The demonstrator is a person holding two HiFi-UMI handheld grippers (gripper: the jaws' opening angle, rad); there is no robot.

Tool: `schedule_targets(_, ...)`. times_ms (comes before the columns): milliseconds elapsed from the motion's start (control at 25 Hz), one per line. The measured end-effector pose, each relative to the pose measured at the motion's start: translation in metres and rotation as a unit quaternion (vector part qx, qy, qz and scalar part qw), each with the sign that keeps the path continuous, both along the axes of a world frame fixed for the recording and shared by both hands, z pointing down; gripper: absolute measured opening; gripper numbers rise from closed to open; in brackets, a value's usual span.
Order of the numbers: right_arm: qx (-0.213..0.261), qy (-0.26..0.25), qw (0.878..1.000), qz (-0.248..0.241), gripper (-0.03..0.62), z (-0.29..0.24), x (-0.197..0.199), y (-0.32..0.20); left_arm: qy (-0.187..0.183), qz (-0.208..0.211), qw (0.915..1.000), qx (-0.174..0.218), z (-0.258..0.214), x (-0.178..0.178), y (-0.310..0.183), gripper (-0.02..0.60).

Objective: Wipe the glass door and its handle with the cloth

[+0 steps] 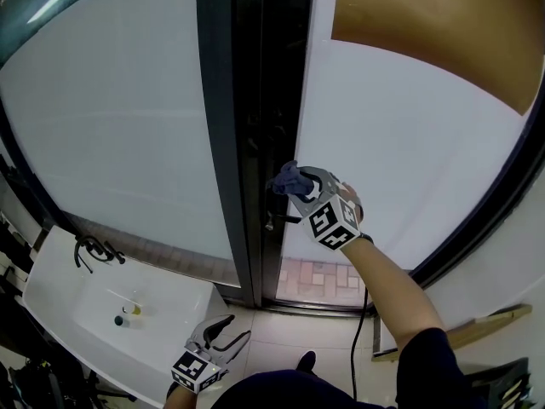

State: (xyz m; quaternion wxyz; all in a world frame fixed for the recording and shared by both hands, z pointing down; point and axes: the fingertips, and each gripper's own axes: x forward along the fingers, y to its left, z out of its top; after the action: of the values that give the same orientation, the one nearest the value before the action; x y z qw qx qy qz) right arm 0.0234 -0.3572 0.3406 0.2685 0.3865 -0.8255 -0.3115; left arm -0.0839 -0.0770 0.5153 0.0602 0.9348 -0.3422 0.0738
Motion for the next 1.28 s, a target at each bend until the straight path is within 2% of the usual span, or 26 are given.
schedule_targets(120,0.008,0.022,1.000,0.001,0.156,0.001,-0.023,-0.011,0.004,-0.011,0.9999,-0.001,-0.001,-0.008,0.003,0.201)
schedule_targets(360,0.035,0.083,0.995,0.035,0.156,0.019,-0.037,-0.038,0.009,-0.024,0.9996,-0.006,0.001,-0.018,0.007,0.201)
schedule_targets(560,0.052,0.097,0.993,0.036,0.155,0.029,-0.041,-0.040,0.007,-0.027,0.9996,-0.010,0.008,-0.022,0.005,0.201)
schedule_targets(720,0.021,0.109,0.993,0.032,0.155,0.052,-0.041,-0.039,0.011,-0.019,0.9997,-0.010,0.008,-0.017,0.002,0.201)
schedule_targets(960,-0.084,0.111,0.990,0.027,0.154,0.102,-0.034,-0.034,0.017,-0.015,0.9997,-0.007,0.003,-0.013,-0.001,0.201)
schedule_targets(1120,-0.119,0.088,0.989,0.031,0.154,0.111,-0.026,-0.030,0.013,-0.017,0.9998,-0.006,0.010,-0.016,-0.003,0.201)
schedule_targets(1280,-0.128,0.053,0.990,0.017,0.155,0.102,-0.031,-0.022,0.015,-0.015,0.9997,-0.007,0.011,-0.015,-0.003,0.201)
